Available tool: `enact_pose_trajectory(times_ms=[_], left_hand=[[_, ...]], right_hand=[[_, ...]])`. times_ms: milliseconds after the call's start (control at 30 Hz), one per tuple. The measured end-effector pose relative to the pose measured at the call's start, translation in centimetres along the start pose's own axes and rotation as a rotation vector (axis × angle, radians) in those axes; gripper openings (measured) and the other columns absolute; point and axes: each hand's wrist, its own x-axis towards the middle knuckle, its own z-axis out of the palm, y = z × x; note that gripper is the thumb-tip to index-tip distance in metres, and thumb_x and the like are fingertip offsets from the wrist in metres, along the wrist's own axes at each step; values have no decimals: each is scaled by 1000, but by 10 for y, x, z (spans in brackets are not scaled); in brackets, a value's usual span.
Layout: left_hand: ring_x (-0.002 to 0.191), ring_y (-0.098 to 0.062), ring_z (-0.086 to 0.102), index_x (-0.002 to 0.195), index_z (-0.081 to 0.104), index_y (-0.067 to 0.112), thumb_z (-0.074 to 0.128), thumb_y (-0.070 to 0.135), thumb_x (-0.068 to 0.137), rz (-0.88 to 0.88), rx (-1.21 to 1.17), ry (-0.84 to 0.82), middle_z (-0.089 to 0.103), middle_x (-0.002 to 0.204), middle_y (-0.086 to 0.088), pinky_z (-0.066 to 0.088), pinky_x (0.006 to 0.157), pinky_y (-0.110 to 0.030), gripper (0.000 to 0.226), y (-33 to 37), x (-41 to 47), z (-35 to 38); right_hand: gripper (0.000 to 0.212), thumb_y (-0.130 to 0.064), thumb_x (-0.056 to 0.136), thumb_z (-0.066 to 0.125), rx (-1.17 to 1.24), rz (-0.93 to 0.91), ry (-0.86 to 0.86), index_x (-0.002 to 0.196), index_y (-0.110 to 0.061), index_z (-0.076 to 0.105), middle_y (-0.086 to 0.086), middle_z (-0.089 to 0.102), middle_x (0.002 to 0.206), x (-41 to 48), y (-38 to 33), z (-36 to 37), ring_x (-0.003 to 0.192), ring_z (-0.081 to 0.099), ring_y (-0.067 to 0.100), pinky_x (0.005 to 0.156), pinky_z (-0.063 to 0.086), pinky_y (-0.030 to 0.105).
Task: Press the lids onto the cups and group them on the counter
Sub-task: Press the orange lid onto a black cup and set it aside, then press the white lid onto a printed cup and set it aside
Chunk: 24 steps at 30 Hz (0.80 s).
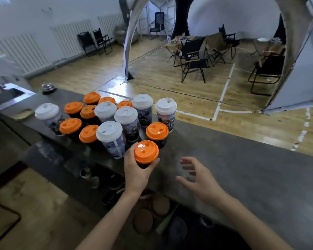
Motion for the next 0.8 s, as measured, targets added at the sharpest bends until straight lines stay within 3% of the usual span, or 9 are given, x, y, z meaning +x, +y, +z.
enact_pose_trajectory(times_ms=[133, 300, 367, 467, 600, 700, 800], left_hand=[[130, -4, 39, 149, 40, 22, 91, 37, 72, -55, -15, 9, 44, 141, 11, 33, 112, -30, 94, -6, 11, 7], [150, -17, 26, 159, 20, 18, 93, 33, 68, -197, -69, 18, 28, 163, -3, 24, 123, -36, 117, -11, -2, 15], [147, -19, 34, 156, 25, 18, 92, 27, 71, -277, -193, 82, 31, 160, -4, 31, 123, -44, 108, -9, -21, 15], [130, -14, 48, 139, 41, 27, 79, 22, 86, -267, -210, 117, 44, 143, 2, 41, 115, -50, 66, 13, -69, 23], [121, -12, 59, 123, 56, 32, 70, 32, 95, -92, -331, -228, 60, 129, 7, 48, 106, -43, 31, 59, -96, 67], [119, -14, 61, 125, 58, 28, 63, 52, 87, 17, -376, -489, 63, 126, 6, 50, 102, -39, 45, 108, -92, 124], [116, -12, 62, 123, 57, 26, 65, 52, 82, 71, -461, -662, 63, 125, 3, 52, 99, -32, 49, 164, -101, 178]], right_hand=[[50, -24, 88, 80, 65, 2, 60, 131, -27, 54, -14, 63, 126, 5, 0, -2, 114, 59, -3, 89, 45, 8], [47, -25, 89, 79, 109, 18, 128, 129, -28, 56, -17, 64, 124, -3, 9, -20, 114, 61, 0, 97, 51, 22], [46, -24, 90, 79, 131, 29, 186, 130, -26, 56, -15, 64, 125, -9, 14, -34, 115, 62, 1, 98, 52, 24], [45, -25, 92, 76, 148, 35, 297, 131, -28, 55, -16, 63, 127, -26, 20, -63, 117, 60, 0, 100, 50, 22], [44, -26, 93, 75, 141, 52, 490, 133, -27, 55, -14, 62, 130, -62, 31, -108, 121, 58, 0, 104, 48, 22], [49, -29, 93, 75, 106, 50, 671, 137, -20, 55, -11, 61, 133, -98, 40, -146, 125, 56, 1, 106, 44, 21], [55, -41, 92, 70, 23, 64, 821, 140, -22, 53, -11, 59, 136, -143, 43, -189, 130, 53, 3, 108, 40, 17]])
